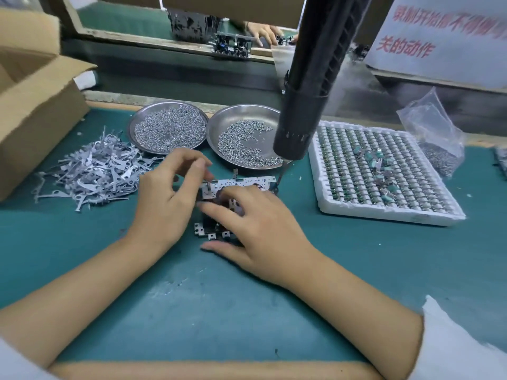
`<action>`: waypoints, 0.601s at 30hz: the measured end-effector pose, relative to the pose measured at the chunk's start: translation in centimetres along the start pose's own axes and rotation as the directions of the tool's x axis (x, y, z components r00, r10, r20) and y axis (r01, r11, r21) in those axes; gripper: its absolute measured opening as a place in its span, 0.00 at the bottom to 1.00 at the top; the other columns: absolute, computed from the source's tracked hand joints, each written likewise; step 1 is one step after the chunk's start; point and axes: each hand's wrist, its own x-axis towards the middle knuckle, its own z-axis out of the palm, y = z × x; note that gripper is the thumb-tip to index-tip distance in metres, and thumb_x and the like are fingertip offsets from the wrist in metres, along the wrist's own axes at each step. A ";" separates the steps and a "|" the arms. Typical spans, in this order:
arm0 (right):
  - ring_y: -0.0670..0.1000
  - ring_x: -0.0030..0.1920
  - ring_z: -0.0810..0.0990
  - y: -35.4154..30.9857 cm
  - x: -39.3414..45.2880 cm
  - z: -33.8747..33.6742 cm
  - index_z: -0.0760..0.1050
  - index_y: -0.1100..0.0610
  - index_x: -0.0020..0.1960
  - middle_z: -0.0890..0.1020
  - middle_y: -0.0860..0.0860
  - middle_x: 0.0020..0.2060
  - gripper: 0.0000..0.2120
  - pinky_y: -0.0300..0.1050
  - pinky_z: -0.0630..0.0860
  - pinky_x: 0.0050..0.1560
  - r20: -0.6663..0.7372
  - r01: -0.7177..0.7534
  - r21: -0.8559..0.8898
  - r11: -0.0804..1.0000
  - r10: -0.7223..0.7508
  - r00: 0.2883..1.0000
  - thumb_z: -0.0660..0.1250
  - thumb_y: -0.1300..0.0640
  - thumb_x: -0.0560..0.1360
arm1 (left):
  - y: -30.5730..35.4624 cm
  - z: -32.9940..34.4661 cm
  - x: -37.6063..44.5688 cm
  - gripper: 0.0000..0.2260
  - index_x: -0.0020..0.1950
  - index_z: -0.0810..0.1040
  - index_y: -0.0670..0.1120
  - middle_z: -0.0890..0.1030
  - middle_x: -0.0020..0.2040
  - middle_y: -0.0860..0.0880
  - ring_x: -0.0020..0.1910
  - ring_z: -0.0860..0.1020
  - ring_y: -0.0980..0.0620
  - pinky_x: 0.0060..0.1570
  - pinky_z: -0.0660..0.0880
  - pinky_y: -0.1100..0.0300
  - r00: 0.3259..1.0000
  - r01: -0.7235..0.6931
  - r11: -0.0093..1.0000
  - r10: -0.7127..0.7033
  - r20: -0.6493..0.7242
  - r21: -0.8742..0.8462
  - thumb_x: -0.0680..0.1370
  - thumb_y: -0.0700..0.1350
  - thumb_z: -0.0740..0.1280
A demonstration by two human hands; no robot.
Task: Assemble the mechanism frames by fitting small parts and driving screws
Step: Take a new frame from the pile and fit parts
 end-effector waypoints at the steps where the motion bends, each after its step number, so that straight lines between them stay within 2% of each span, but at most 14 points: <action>1: 0.59 0.50 0.76 -0.4 0.0 -0.1 0.77 0.53 0.63 0.79 0.57 0.52 0.20 0.53 0.73 0.48 0.036 0.010 -0.071 0.997 -0.008 0.999 0.67 0.44 0.75 | -0.2 0.0 0.2 0.06 0.48 0.75 0.47 0.80 0.39 0.55 0.36 0.75 0.66 0.42 0.69 0.73 1.000 0.012 1.000 -0.012 -0.022 -0.004 0.79 0.45 0.60; 4: 0.59 0.49 0.74 -1.7 -0.3 -0.5 0.78 0.52 0.60 0.78 0.57 0.51 0.15 0.53 0.71 0.45 0.072 0.012 -0.158 0.987 -0.001 0.997 0.62 0.49 0.77 | -0.5 0.0 0.3 0.05 0.49 0.75 0.46 0.80 0.39 0.55 0.36 0.75 0.66 0.42 0.70 0.71 0.999 0.003 1.000 -0.003 -0.045 -0.009 0.81 0.42 0.60; 6: 0.59 0.50 0.74 -2.5 -0.7 -0.6 0.79 0.52 0.57 0.78 0.56 0.51 0.14 0.53 0.71 0.46 0.095 -0.021 -0.173 0.985 0.038 0.995 0.61 0.49 0.77 | -0.8 0.1 0.2 0.06 0.49 0.76 0.47 0.80 0.39 0.56 0.36 0.76 0.65 0.41 0.70 0.70 0.999 -0.020 1.000 0.020 -0.046 0.004 0.80 0.44 0.59; 9: 0.58 0.51 0.74 -3.4 -2.1 -1.2 0.78 0.51 0.54 0.78 0.54 0.50 0.14 0.52 0.71 0.49 0.111 -0.069 -0.196 0.978 0.092 0.990 0.60 0.45 0.76 | -0.9 0.1 0.0 0.07 0.48 0.76 0.50 0.81 0.39 0.56 0.38 0.76 0.65 0.41 0.70 0.68 0.996 -0.085 0.995 0.085 -0.015 0.050 0.79 0.47 0.59; 12: 0.56 0.50 0.76 -4.0 -4.4 -2.5 0.79 0.50 0.51 0.78 0.53 0.48 0.14 0.49 0.73 0.48 0.110 -0.087 -0.221 0.971 0.113 0.988 0.59 0.43 0.76 | -0.8 0.1 -0.3 0.08 0.48 0.76 0.52 0.81 0.41 0.56 0.42 0.76 0.62 0.45 0.69 0.68 0.989 -0.140 0.987 0.137 0.054 0.079 0.78 0.51 0.58; 15: 0.55 0.47 0.77 -3.6 -7.5 -4.2 0.79 0.49 0.49 0.78 0.52 0.48 0.12 0.46 0.74 0.45 0.088 -0.140 -0.244 0.960 0.165 0.982 0.61 0.44 0.76 | -0.3 0.1 -0.9 0.12 0.50 0.77 0.49 0.79 0.41 0.56 0.43 0.74 0.56 0.48 0.67 0.64 0.959 -0.262 0.957 0.245 0.141 0.123 0.77 0.53 0.57; 18: 0.56 0.47 0.77 -2.2 -11.2 -6.0 0.79 0.50 0.50 0.78 0.52 0.48 0.11 0.46 0.75 0.45 0.048 -0.221 -0.249 0.943 0.240 0.970 0.63 0.46 0.76 | 0.3 0.3 -1.4 0.16 0.50 0.80 0.42 0.78 0.41 0.52 0.42 0.72 0.54 0.49 0.67 0.57 0.885 -0.439 0.874 0.382 0.266 0.208 0.77 0.50 0.57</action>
